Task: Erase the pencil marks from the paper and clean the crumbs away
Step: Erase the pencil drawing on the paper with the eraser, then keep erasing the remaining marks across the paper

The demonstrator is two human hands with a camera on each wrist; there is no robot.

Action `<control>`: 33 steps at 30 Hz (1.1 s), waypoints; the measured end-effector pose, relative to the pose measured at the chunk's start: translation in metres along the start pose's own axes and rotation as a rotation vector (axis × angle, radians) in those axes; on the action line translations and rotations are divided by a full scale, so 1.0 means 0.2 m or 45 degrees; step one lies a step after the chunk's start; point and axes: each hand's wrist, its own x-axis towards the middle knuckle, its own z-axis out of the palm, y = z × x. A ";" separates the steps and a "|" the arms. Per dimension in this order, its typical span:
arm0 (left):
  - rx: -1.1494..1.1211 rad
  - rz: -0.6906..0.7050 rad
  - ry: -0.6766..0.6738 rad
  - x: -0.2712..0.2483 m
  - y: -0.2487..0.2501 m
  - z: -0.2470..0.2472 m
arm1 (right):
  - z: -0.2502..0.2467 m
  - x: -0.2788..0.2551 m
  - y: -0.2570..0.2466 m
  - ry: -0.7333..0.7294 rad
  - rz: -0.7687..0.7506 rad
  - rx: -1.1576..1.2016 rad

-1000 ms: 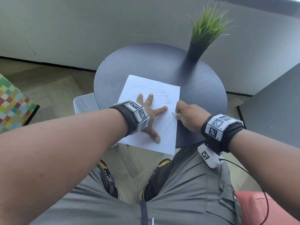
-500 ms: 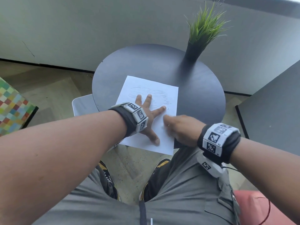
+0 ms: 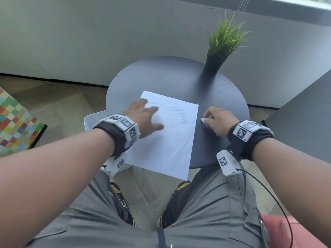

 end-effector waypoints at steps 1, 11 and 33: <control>0.005 -0.065 0.025 0.00 -0.06 -0.01 | -0.02 0.00 0.03 -0.020 0.032 0.009; -0.228 -0.530 0.003 -0.06 -0.37 -0.03 | -0.02 -0.15 -0.04 -0.133 -0.124 -0.343; -2.077 0.356 0.031 -0.26 -0.20 -0.48 | -0.26 -0.13 -0.35 -0.155 0.024 1.302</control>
